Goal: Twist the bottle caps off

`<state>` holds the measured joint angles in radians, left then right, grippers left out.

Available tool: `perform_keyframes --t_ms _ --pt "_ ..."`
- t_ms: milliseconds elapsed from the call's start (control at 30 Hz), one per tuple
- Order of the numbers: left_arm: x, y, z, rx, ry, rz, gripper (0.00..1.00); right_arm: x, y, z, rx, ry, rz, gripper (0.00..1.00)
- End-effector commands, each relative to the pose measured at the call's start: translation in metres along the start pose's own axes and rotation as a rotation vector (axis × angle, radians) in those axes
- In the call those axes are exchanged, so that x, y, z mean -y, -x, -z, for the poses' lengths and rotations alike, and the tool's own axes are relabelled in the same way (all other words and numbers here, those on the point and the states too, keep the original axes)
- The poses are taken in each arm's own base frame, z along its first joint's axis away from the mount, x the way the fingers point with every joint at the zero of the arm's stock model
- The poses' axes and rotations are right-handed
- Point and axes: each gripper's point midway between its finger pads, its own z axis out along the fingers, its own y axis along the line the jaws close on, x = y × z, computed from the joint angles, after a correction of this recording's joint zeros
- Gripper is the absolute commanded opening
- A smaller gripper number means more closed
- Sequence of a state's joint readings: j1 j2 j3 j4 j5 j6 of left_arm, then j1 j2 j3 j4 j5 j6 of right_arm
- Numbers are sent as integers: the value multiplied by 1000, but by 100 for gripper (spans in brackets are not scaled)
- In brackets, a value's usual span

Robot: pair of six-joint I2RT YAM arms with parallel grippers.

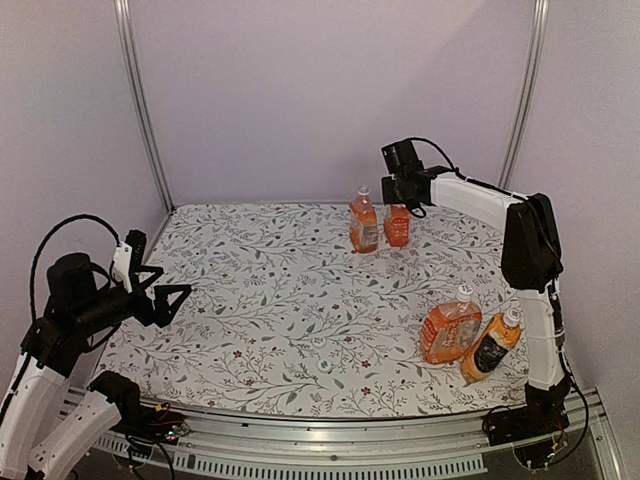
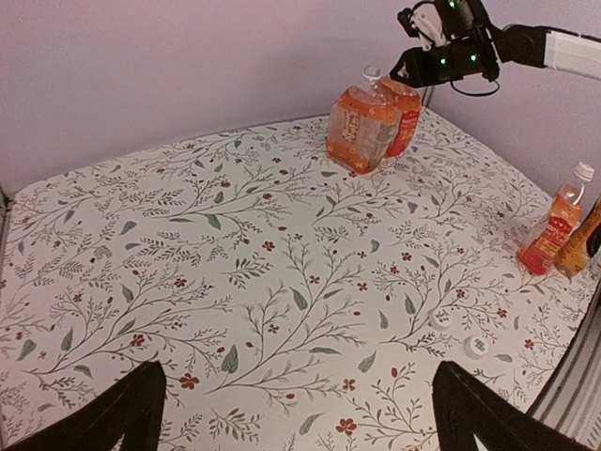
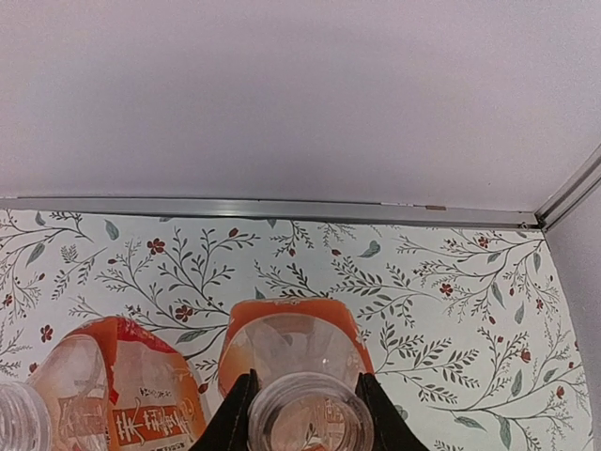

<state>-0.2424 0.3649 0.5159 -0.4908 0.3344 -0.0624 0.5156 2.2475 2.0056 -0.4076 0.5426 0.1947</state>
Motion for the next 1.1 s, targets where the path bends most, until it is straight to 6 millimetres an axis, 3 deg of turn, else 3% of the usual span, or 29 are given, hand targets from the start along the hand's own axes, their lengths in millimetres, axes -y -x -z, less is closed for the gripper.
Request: perform_keyframes --t_ms 0,100,200,533,733,833,900,1000,1067 --pt "-4 -2 -1 6 13 9 100 2 -21 -12 -64 -19 24 11" --pt "-3 -2 -1 6 9 9 100 1 -21 -11 -73 -9 31 36" --pt "-3 -2 -1 10 8 7 100 0 -18 -8 -73 2 42 53" --pt "-2 -1 -1 11 3 4 100 -2 5 3 -39 37 54 66" --pt "-1 -1 0 13 1 4 99 6 14 12 -25 13 70 82" --pt "-1 -2 -1 11 -1 2 100 17 27 30 -16 -4 77 90" --pt "-1 -1 0 14 -2 0 100 26 40 52 -9 0 76 92" --pt "-1 0 0 20 -1 -1 100 38 50 100 -35 66 89 91" --pt "-1 1 2 28 2 -4 99 38 39 133 -98 167 110 90"
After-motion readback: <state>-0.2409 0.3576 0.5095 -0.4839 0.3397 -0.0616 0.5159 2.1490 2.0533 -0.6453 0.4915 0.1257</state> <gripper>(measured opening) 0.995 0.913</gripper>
